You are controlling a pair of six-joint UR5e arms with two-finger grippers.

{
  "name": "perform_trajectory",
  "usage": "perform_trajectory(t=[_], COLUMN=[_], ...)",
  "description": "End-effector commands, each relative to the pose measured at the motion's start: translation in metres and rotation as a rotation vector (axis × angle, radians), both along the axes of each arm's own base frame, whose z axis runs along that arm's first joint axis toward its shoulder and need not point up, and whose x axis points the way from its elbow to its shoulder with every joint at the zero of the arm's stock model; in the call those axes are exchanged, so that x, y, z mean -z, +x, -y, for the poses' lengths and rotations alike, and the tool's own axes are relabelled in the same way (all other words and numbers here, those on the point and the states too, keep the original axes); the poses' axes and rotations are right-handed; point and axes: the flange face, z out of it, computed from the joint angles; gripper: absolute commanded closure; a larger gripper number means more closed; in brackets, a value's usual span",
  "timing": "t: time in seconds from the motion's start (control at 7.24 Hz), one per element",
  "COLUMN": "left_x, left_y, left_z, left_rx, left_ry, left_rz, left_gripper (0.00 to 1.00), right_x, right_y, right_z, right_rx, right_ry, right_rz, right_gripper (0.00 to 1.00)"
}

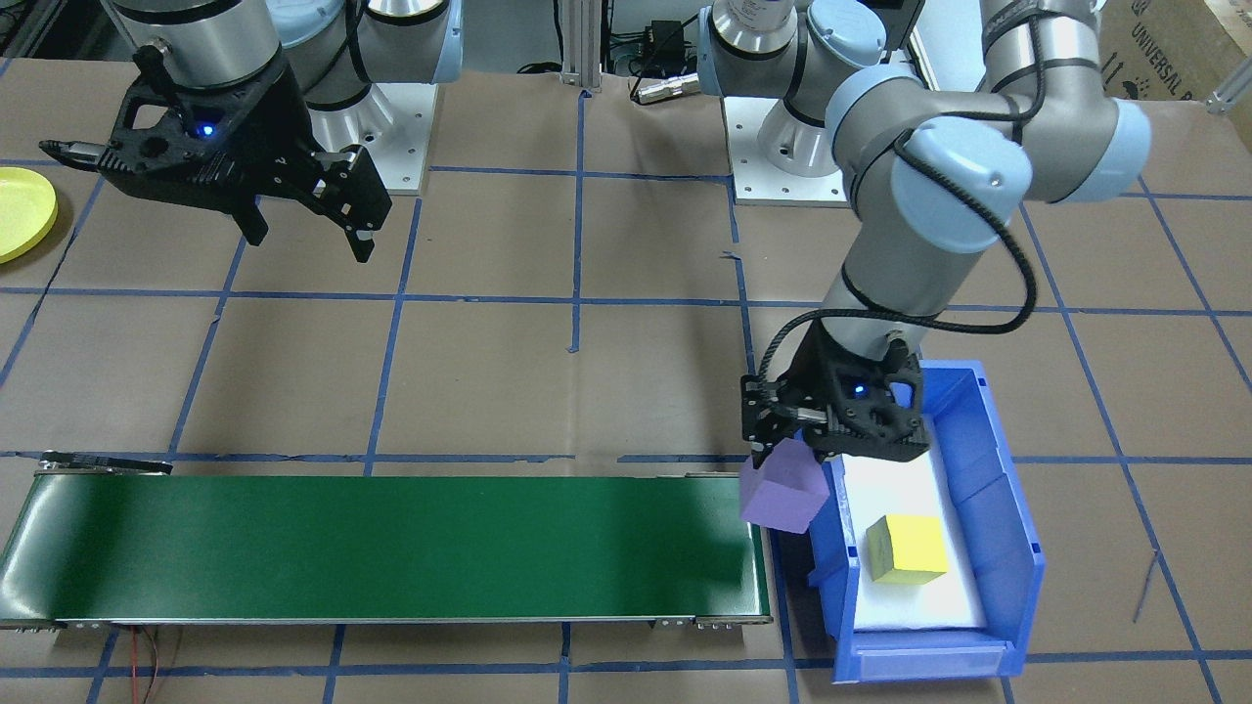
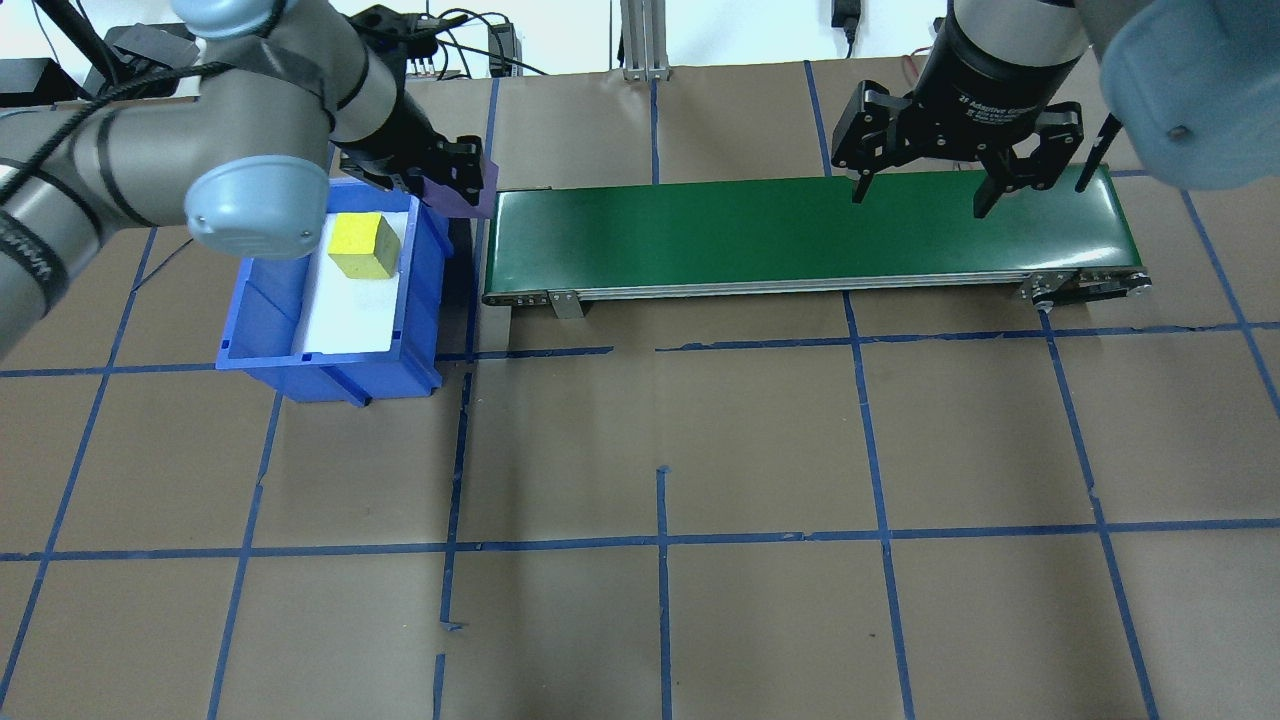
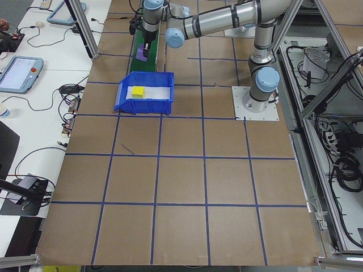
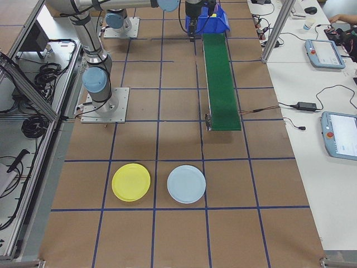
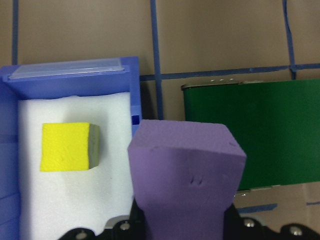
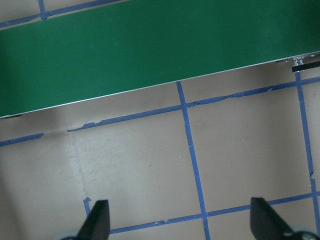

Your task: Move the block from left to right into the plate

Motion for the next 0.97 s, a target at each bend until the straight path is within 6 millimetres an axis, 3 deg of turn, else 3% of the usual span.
perform_trajectory(t=[0.0, 0.14, 0.28, 0.41, 0.55, 0.83], left_x=[0.071, 0.078, 0.081, 0.079, 0.066, 0.018], left_y=[-0.053, -0.056, -0.055, -0.055, -0.054, -0.035], left_z=[0.017, 0.016, 0.014, 0.016, 0.017, 0.022], left_rx=[0.014, 0.008, 0.003, 0.007, 0.015, -0.016], left_ry=[-0.006, 0.008, 0.020, 0.015, -0.012, -0.101], left_rz=[-0.018, -0.019, -0.015, -0.013, -0.005, 0.078], left_gripper=[0.67, 0.44, 0.00, 0.00, 0.00, 0.00], right_x=[0.000, 0.000, 0.000, 0.000, 0.000, 0.001], right_y=[0.000, 0.000, 0.000, 0.000, 0.000, -0.005], right_z=[0.000, 0.000, 0.000, 0.000, 0.000, 0.002], right_rx=[0.000, 0.000, 0.000, 0.000, 0.000, 0.006], right_ry=[0.000, 0.000, 0.000, 0.000, 0.000, 0.001], right_rz=[0.000, -0.001, -0.001, -0.001, -0.003, -0.005], right_gripper=[0.00, 0.00, 0.00, 0.00, 0.00, 0.00])
